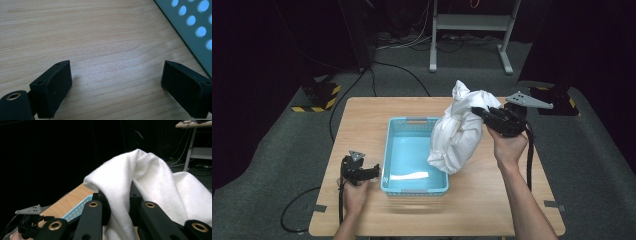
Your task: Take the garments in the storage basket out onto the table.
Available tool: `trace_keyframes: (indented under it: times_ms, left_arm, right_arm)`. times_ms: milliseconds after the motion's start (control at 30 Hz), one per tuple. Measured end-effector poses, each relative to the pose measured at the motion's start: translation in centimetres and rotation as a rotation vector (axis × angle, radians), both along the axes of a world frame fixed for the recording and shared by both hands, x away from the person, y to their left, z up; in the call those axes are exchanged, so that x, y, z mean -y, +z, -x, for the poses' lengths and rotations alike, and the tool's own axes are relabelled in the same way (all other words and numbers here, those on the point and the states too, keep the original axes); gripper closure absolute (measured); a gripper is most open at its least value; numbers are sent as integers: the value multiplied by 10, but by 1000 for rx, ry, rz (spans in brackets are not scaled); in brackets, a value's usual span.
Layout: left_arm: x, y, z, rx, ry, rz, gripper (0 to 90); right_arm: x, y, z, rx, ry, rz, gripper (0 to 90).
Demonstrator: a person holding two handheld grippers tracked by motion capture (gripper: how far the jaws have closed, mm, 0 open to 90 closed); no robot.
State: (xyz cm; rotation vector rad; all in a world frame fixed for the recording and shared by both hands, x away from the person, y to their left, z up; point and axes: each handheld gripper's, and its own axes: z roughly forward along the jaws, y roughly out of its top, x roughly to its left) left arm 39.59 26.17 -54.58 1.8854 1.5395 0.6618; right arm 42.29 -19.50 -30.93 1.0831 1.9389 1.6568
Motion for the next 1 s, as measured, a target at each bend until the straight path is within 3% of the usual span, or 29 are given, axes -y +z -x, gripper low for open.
trace_keyframes:
  times_ms: [1000]
  left_arm:
    - [0, 0, 0, 0, -2, 0, 99]
  right_arm:
    - [37, -28, 0, -55, -63, 66, 785]
